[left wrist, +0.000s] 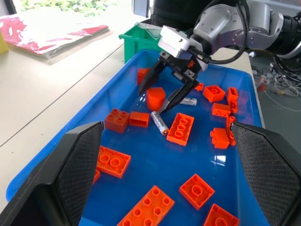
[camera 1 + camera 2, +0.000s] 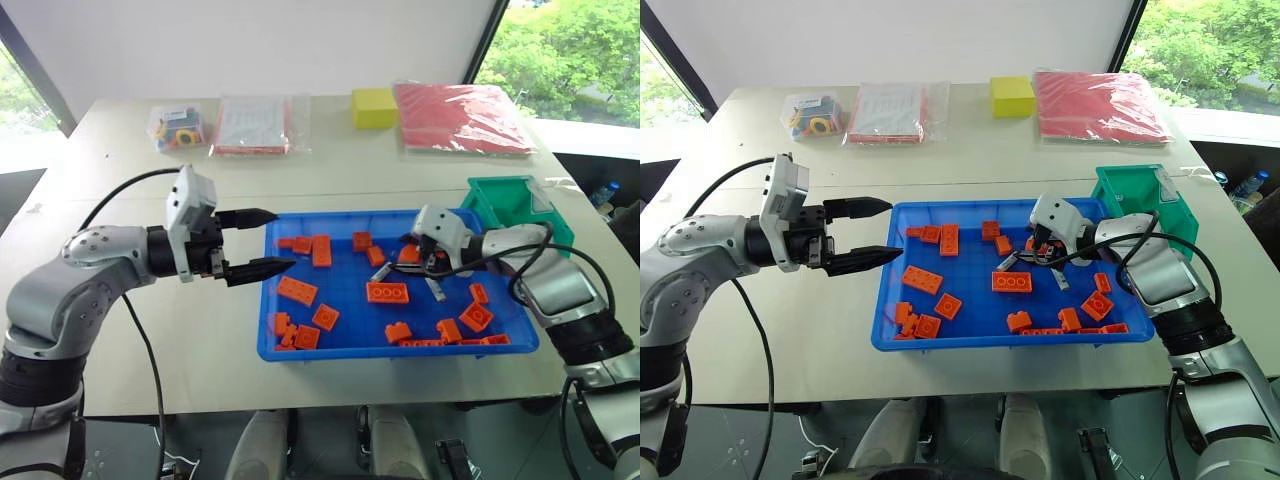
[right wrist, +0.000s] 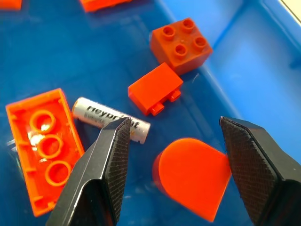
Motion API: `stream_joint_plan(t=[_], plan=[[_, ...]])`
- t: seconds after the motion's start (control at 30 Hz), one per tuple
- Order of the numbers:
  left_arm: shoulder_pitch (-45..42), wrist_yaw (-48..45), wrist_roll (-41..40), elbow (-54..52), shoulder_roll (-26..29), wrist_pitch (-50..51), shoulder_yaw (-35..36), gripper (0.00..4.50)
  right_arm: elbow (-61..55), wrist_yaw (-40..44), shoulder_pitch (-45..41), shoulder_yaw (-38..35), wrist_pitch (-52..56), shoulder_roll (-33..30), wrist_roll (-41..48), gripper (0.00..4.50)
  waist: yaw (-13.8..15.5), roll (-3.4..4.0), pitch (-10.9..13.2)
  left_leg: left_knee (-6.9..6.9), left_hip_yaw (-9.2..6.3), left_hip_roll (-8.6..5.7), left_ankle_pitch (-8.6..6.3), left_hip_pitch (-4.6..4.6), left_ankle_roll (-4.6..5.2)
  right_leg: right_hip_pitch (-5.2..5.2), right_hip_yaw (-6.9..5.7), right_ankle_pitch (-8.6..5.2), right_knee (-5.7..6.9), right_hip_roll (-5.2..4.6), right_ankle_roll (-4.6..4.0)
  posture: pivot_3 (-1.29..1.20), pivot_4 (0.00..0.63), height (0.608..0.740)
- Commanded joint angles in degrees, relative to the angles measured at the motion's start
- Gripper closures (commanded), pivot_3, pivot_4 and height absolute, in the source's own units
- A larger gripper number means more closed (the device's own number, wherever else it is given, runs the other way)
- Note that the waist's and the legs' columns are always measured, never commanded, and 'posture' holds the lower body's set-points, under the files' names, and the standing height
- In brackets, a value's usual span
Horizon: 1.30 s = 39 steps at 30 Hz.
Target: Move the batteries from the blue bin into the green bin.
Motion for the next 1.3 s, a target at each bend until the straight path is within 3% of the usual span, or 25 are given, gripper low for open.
stream_joint_plan(t=[0.03, 0.47, 0.9, 1.0, 1.07, 1.3], plan=[[0.13, 0.46, -0.82, -1.68, 0.69, -0.18, 2.37, 0.0, 1.02, 2.67, 0.05, -0.36, -4.94, -0.2, -1.31, 1.46, 0.0, 0.0, 0.0, 0.0, 0.0, 0.0, 0.0, 0.0, 0.0, 0.0, 0.0, 0.0, 0.0, 0.0, 0.0, 0.0, 0.15, 0.692], [-1.27, 1.03, -0.54, -1.12, 0.14, -0.03, 1.99, 0.0, 3.7, 8.15, -1.12, 1.08, -13.02, 1.19, -5.04, 1.46, -0.01, 0.0, 0.0, 0.0, 0.0, 0.0, 0.0, 0.0, -0.01, 0.0, 0.0, 0.0, 0.0, 0.0, 0.0, 0.0, 0.15, 0.692], [-1.73, 2.08, 0.04, -1.03, -0.98, -0.61, 1.85, 0.0, 9.98, 12.36, -7.55, 5.15, -18.08, 3.85, -11.61, 1.46, 0.01, 0.0, 0.0, 0.0, -0.02, 0.0, 0.02, 0.03, -0.03, -0.01, 0.0, 0.01, 0.04, 0.01, 0.01, 0.0, 0.15, 0.692], [-0.96, 2.25, -0.06, -1.5, -0.77, -0.62, 2.36, 0.0, 9.76, 14.54, -6.5, 5.24, -17.93, 3.43, -11.29, 2.33, 0.03, 0.0, 0.0, 0.0, -0.02, -0.01, 0.02, 0.02, -0.04, 0.01, 0.0, 0.01, 0.03, 0.0, 0.01, 0.0, 0.15, 0.692], [-0.73, 2.18, -0.1, -1.52, -0.54, -0.63, 2.62, 0.0, 9.25, 15.1, -5.83, 5.04, -17.56, 3.34, -11.21, 3.26, -0.03, -0.02, -0.01, 0.0, -0.02, -0.01, 0.02, 0.04, -0.04, 0.03, 0.01, 0.01, 0.03, 0.0, 0.01, 0.0, 0.15, 0.692], [-1.08, 2.11, -0.05, -1.26, -0.29, -0.52, 2.47, 0.0, 5.87, 14.06, -3.09, 2.81, -13.8, 3.36, -10.05, 3.3, 0.0, -0.02, -0.01, 0.0, -0.03, 0.0, 0.02, 0.15, -0.04, 0.13, 0.01, 0.01, 0.03, 0.0, 0.0, 0.0, 0.15, 0.692]])
